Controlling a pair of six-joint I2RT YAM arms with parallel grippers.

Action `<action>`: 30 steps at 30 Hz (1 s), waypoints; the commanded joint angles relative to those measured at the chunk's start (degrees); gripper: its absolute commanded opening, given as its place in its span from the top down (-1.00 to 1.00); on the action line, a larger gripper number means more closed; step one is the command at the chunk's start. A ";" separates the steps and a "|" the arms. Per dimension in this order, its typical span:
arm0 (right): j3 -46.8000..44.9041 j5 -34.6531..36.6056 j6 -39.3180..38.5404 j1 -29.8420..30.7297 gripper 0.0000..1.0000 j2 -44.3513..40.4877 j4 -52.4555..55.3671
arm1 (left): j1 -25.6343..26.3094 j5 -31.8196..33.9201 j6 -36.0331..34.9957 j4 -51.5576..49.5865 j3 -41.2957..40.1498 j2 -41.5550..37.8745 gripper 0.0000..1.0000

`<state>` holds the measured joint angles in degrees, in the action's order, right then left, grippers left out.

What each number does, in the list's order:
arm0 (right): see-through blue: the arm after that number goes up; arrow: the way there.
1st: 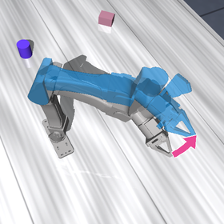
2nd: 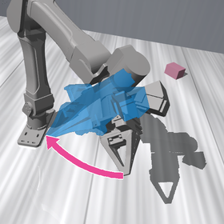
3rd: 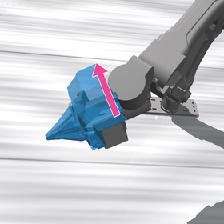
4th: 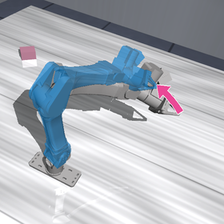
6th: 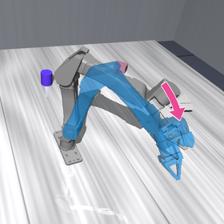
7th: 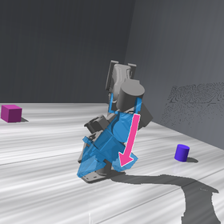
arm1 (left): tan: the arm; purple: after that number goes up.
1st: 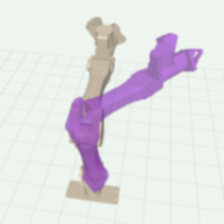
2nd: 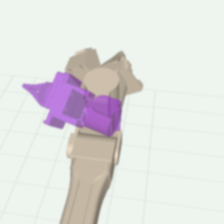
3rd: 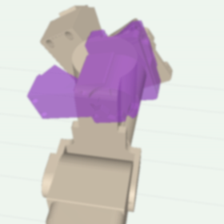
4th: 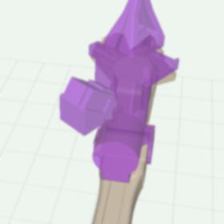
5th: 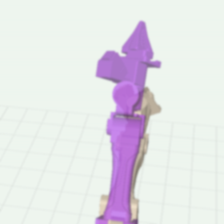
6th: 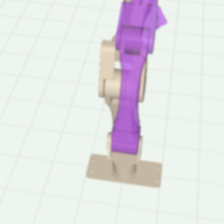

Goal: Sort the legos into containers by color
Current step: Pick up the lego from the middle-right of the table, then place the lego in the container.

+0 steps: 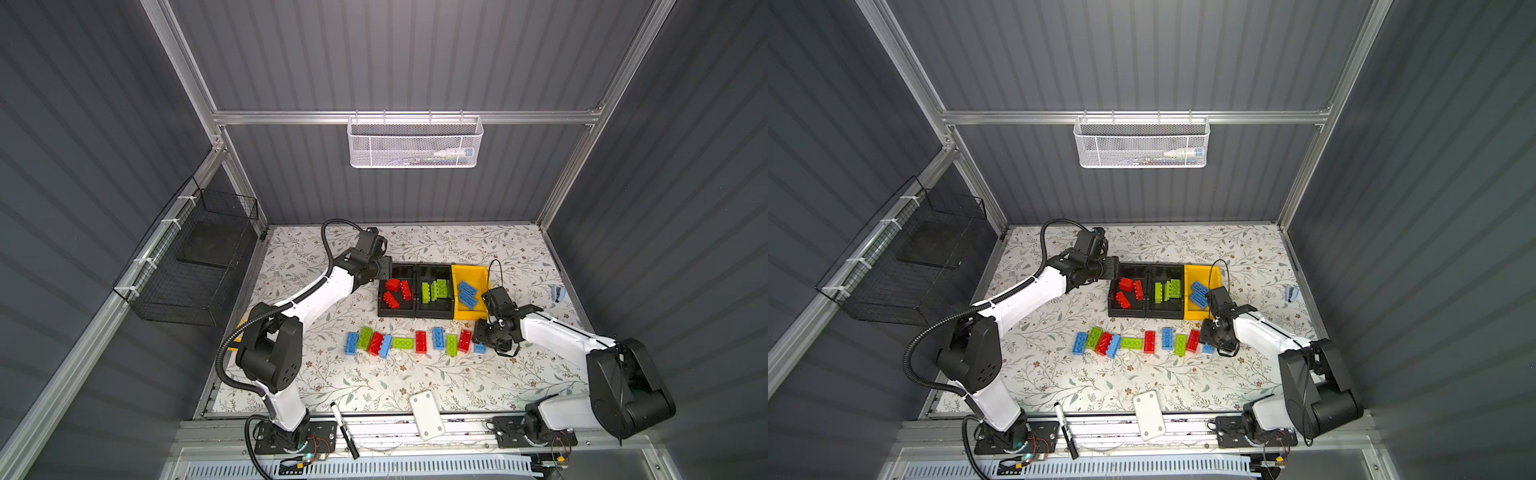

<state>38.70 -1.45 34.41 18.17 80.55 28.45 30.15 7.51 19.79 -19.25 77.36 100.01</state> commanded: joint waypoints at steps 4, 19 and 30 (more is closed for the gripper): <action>1.25 3.56 -0.14 0.20 0.29 0.22 0.91 | -1.84 -1.34 1.76 0.95 -3.97 -3.44 -0.33; 19.53 9.10 -8.53 -1.30 0.46 -1.24 8.22 | -3.86 0.48 4.97 -0.18 -14.12 -12.71 -0.34; 32.08 9.66 -13.86 -2.53 0.44 12.51 6.37 | -3.94 -2.58 9.50 -0.63 -25.20 -18.81 -0.41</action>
<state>69.01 6.61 23.00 15.88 91.09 34.28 26.52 6.44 27.83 -19.05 53.34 83.11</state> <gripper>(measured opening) 0.341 0.701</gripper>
